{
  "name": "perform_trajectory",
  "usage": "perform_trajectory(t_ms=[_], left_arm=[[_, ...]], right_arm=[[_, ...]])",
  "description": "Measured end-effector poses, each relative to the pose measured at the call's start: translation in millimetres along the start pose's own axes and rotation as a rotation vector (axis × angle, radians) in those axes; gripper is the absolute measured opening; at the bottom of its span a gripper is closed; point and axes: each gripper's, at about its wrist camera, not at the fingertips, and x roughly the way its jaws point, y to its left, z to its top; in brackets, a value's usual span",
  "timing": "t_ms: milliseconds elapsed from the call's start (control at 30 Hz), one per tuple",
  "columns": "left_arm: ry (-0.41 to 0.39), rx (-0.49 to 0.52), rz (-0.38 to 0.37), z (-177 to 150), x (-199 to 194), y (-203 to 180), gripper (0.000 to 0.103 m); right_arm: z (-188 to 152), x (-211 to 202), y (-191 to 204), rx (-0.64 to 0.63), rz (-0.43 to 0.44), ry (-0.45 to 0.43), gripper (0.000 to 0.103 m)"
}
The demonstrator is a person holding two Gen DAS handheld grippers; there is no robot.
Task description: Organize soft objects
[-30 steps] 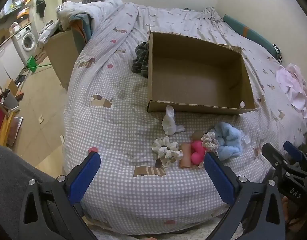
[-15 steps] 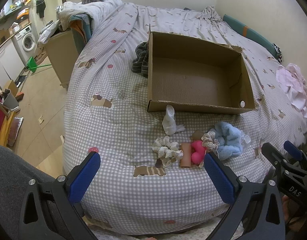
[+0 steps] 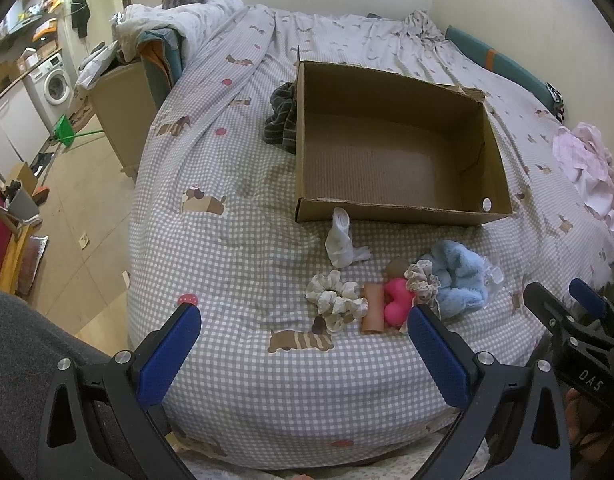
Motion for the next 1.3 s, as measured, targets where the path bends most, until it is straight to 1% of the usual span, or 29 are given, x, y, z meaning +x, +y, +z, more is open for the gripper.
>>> perform_trajectory(t_ms=[1167, 1233, 1300], left_arm=[[-0.009, 0.019, 0.007, 1, -1, -7, 0.103], [0.002, 0.03, -0.005, 2, -1, -8, 0.103], [0.003, 0.047, 0.0, 7, -2, -10, 0.103]], right_arm=[[2, -3, 2, -0.003, 0.002, -0.002, 0.103], [5, -4, -1, 0.01, 0.017, 0.003, 0.103], [11, -9, -7, 0.038, 0.058, 0.012, 0.103]])
